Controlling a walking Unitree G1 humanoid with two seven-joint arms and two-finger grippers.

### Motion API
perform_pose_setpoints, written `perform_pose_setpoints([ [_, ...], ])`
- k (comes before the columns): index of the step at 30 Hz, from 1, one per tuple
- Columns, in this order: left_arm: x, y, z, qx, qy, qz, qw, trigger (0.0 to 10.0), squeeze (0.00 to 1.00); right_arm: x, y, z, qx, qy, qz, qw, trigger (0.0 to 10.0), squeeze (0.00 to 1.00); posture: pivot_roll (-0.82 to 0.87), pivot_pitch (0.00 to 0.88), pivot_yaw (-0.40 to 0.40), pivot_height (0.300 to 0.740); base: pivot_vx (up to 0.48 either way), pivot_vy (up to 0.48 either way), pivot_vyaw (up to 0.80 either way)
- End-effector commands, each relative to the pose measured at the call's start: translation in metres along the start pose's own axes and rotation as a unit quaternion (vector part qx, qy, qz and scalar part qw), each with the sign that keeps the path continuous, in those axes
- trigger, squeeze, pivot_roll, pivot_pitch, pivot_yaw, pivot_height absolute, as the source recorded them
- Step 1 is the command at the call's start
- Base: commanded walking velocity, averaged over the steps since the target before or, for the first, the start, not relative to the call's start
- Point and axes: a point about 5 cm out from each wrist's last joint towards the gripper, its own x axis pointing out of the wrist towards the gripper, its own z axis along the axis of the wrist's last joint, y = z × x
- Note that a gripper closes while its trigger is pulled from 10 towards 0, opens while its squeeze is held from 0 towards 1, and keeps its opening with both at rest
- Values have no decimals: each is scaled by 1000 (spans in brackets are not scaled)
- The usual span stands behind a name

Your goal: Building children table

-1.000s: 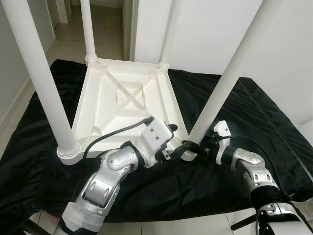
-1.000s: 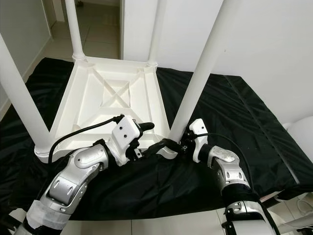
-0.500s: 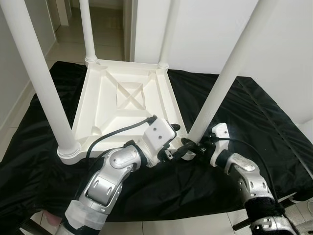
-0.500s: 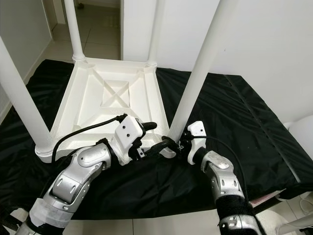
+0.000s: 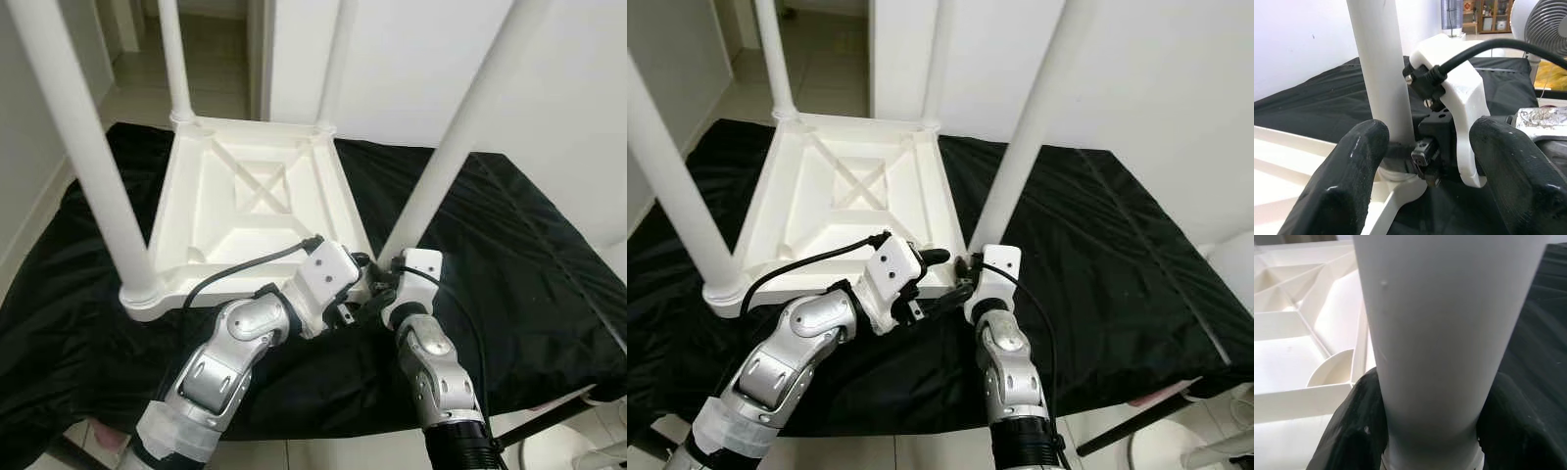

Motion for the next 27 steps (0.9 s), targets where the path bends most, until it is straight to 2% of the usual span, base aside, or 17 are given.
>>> perform_pose_setpoints([
  [1,3,-1,0,3,-1,-3,1000,10000,0,-8,6,-11,22,25,-10,999,10000,71,-23,0,-82,740,0,0,0],
  [2,3,-1,0,4,-2,-5,1000,10000,0,-9,4,-9,28,20,7,999,10000,1000,-25,0,-82,740,0,0,0],
  [8,5,-1,0,7,-2,-8,1000,10000,0,-11,1,-3,25,8,28,999,10000,1000,-26,0,-82,740,0,0,0],
  [9,5,-1,0,7,-3,-7,1000,10000,0,-14,-7,0,18,-1,42,999,10000,1000,-26,0,-85,740,0,0,0],
  [12,5,0,0,8,-3,-6,1000,10000,0,-16,-12,1,14,-6,52,999,10000,1000,-26,0,-85,740,0,0,0],
  [14,5,1,-1,9,-3,-4,1000,10000,0,-19,-24,3,-8,-19,74,997,10000,1000,-23,0,-87,740,0,0,0],
  [15,5,1,-1,9,-3,-3,1000,10000,0,-19,-30,3,-18,-23,89,996,10000,0,-21,0,-86,740,0,0,0],
  [18,5,1,-1,9,-3,-2,1000,10000,0,-19,-35,3,-26,-25,98,995,10000,0,-21,0,-86,740,0,0,0],
  [21,5,2,-1,12,-3,0,1000,10000,0,-15,-44,4,-59,-28,161,985,10000,0,-18,0,-85,740,0,0,0],
  [25,5,2,-1,12,-3,0,1000,10000,0,-14,-47,6,-67,-29,176,982,10000,0,-18,0,-85,740,0,0,0],
  [27,5,2,1,16,-4,0,1000,10000,0,-5,-50,10,-87,-35,209,973,10000,0,-19,0,-84,740,0,0,0],
])
